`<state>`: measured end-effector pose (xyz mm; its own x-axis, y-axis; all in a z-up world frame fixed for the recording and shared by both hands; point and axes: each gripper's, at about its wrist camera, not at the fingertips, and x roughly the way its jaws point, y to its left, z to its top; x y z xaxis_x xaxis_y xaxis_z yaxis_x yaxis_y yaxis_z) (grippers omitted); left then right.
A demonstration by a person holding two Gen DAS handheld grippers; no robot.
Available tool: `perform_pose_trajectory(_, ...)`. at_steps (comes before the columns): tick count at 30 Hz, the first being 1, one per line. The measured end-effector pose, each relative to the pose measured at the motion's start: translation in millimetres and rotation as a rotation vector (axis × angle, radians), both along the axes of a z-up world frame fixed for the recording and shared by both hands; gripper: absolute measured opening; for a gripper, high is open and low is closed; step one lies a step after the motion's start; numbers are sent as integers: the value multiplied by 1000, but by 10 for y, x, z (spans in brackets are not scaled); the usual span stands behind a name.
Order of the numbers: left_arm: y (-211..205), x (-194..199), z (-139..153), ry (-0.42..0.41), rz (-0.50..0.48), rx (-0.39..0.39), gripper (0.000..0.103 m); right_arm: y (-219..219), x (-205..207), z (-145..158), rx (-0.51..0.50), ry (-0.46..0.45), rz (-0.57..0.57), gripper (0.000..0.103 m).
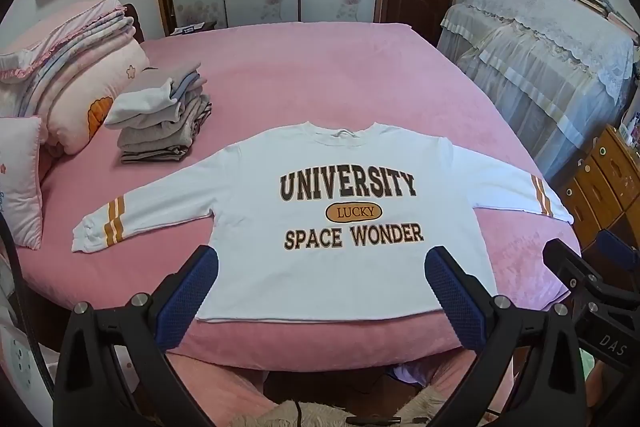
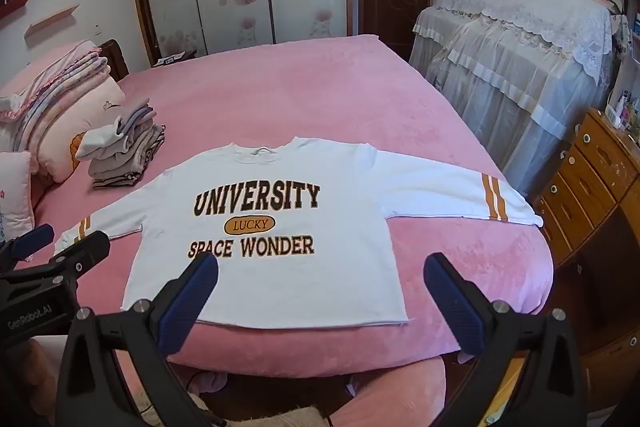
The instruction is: Fold small clothes
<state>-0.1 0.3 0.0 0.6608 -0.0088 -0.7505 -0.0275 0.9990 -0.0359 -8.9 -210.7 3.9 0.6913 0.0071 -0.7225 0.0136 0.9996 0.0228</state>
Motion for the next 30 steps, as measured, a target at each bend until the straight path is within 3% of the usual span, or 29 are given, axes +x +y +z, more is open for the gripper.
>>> perform_pose_trajectory(30,38,-22,-66,7,-2,-17,103,35,-20,-24,6,0,6,103)
